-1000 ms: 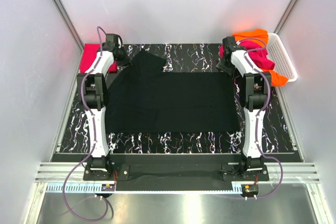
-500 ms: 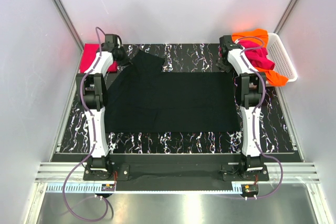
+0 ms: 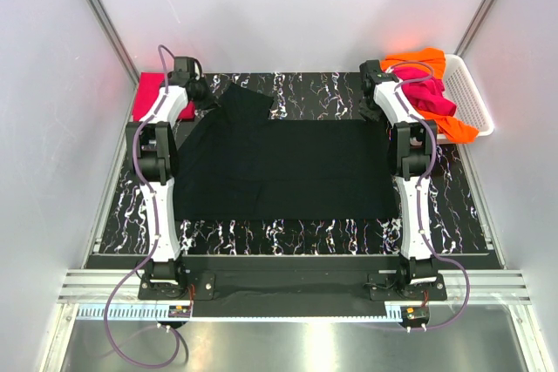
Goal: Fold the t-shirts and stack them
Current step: Fold the tshirt
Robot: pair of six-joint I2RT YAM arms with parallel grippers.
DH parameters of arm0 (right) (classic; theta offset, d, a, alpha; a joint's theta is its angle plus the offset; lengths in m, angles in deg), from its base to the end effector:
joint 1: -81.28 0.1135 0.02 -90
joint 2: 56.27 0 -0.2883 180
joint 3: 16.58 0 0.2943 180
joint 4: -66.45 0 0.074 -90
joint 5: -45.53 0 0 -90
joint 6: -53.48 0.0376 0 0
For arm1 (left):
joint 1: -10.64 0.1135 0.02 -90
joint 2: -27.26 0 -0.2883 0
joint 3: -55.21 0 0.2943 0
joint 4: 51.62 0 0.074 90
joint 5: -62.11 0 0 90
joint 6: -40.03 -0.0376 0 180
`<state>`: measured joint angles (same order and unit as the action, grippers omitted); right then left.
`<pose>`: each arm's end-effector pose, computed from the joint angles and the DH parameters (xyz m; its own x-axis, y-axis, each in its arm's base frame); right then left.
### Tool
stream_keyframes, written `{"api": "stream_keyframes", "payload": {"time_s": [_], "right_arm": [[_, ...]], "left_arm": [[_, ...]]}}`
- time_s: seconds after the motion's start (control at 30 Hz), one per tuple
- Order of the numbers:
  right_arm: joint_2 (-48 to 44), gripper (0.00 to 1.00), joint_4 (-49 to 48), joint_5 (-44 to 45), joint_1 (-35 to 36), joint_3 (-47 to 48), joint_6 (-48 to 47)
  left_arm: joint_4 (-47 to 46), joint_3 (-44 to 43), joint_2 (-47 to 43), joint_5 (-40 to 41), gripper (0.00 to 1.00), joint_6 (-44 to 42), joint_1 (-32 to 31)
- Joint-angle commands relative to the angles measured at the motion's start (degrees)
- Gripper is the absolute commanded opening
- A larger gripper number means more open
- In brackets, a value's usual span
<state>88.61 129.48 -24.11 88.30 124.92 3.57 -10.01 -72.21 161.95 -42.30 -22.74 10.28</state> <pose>0.5905 0.0595 0.1619 -0.6806 0.5245 -0.5115 0.6038 0.7970 0.0138 0.5872 -0.0130 0.1980 -0.7475 -0.4385 -0.4990 -0.1938 0.8624 -0.4676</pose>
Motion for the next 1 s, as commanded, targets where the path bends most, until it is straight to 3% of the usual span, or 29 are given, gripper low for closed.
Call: {"api": "stream_keyframes", "payload": {"time_s": [0.0, 0.07, 0.43, 0.97], "right_arm": [[1.99, 0.07, 1.91, 1.09, 0.36, 2.62, -0.89], [1.9, 0.0, 2.52, 1.26, 0.36, 3.24, -2.47], [-7.84, 0.0, 3.31, 2.58, 0.27, -1.58, -9.15], [-17.87, 0.0, 3.14, -1.81, 0.18, -14.5, -7.05]], "left_arm": [[-2.86, -0.36, -4.88, -1.32, 0.0, 0.02, 0.27], [-2.78, -0.18, -5.23, -1.14, 0.0, -0.33, 0.27], [-3.57, 4.82, -10.67, -0.88, 0.0, -1.47, 2.21], [-3.3, 15.71, -19.9, -1.76, 0.0, -3.49, 2.38]]}}
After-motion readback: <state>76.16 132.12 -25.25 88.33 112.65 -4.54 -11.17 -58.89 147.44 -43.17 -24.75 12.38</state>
